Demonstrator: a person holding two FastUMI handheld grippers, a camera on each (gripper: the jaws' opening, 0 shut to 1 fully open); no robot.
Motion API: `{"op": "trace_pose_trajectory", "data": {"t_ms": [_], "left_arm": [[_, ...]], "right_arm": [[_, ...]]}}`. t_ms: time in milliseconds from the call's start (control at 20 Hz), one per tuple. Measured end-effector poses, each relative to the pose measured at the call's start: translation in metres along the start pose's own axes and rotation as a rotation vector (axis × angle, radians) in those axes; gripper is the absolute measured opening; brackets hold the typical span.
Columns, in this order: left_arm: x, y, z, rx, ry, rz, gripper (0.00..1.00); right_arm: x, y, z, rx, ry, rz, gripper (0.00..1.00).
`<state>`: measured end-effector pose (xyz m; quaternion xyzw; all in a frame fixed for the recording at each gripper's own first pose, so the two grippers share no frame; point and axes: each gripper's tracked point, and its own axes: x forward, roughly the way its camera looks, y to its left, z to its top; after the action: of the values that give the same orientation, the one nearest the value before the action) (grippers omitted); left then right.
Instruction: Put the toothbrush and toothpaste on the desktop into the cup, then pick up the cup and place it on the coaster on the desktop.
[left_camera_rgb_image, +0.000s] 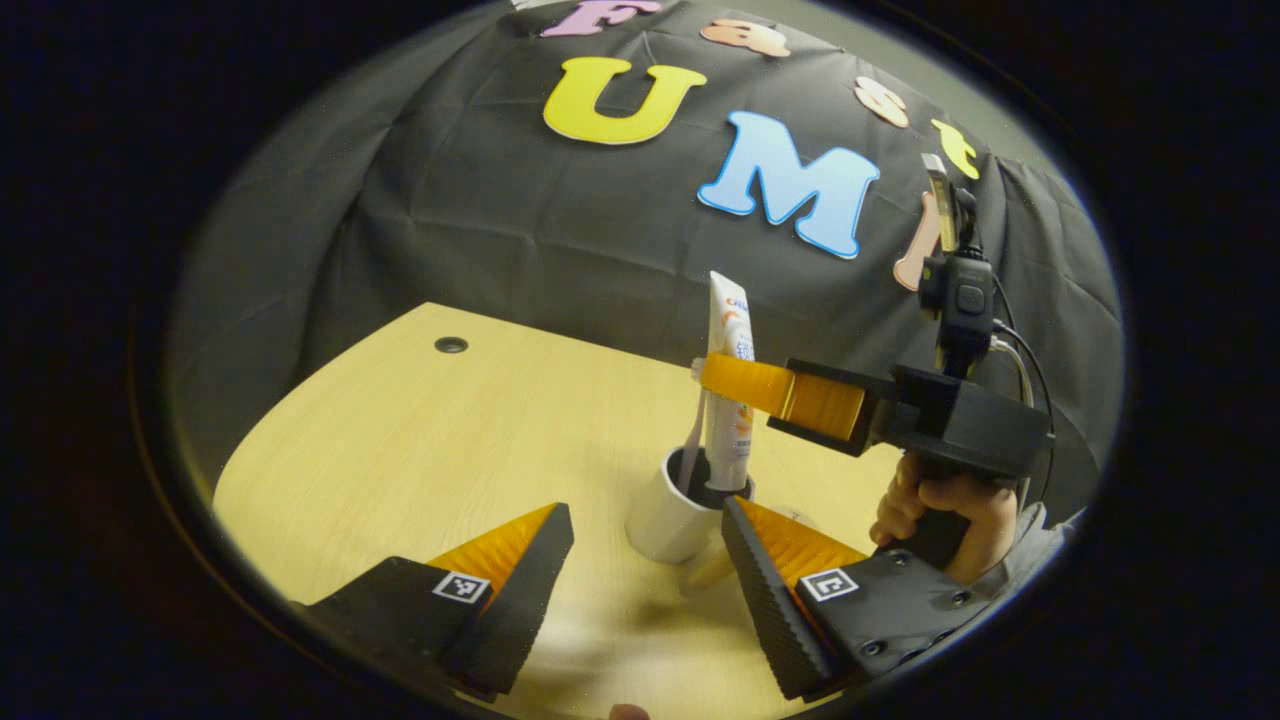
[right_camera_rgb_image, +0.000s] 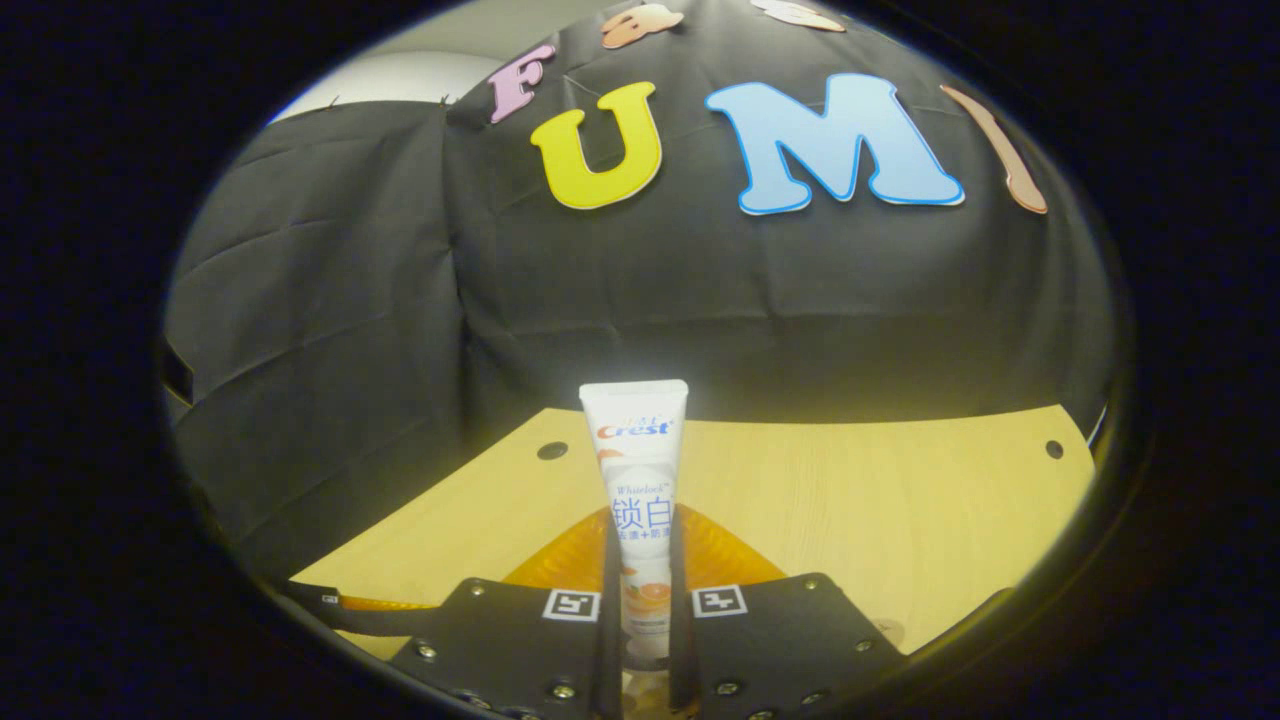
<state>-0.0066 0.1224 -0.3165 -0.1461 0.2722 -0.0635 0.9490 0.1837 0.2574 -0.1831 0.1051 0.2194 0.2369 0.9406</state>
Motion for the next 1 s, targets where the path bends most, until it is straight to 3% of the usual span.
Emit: {"op": "trace_pose_trajectory", "data": {"t_ms": [100, 150, 250, 350, 400, 500, 650, 950, 1000], "left_arm": [[-0.001, 0.002, 0.000, -0.001, -0.001, 0.007, 0.97], [0.000, 0.002, 0.000, 0.000, 0.000, 0.008, 0.97], [0.000, 0.000, -0.001, 0.005, 0.002, 0.005, 0.97], [0.001, -0.003, -0.002, 0.009, 0.004, 0.003, 0.97], [0.001, -0.003, -0.002, 0.010, 0.004, 0.000, 0.97], [0.001, -0.007, -0.004, 0.011, 0.004, -0.002, 0.97], [0.001, -0.013, -0.003, 0.017, 0.005, -0.007, 0.97], [0.005, -0.035, -0.007, 0.042, 0.017, -0.034, 1.00], [0.008, -0.040, -0.008, 0.044, 0.021, -0.041, 0.97]], "right_arm": [[-0.002, 0.003, -0.005, -0.006, 0.016, 0.005, 0.21], [-0.003, 0.004, -0.008, -0.010, 0.027, 0.008, 0.17], [-0.006, 0.003, -0.009, -0.014, 0.041, 0.004, 0.26], [-0.009, 0.005, -0.010, -0.015, 0.046, 0.005, 0.36], [-0.012, 0.004, -0.009, -0.019, 0.044, -0.002, 0.51], [-0.016, 0.003, -0.006, -0.028, 0.035, -0.004, 0.65], [-0.023, 0.002, -0.001, -0.028, 0.029, -0.001, 0.81], [-0.054, -0.015, 0.029, -0.025, -0.042, -0.040, 0.83], [-0.060, -0.020, 0.032, -0.025, -0.053, -0.050, 0.83]]}}
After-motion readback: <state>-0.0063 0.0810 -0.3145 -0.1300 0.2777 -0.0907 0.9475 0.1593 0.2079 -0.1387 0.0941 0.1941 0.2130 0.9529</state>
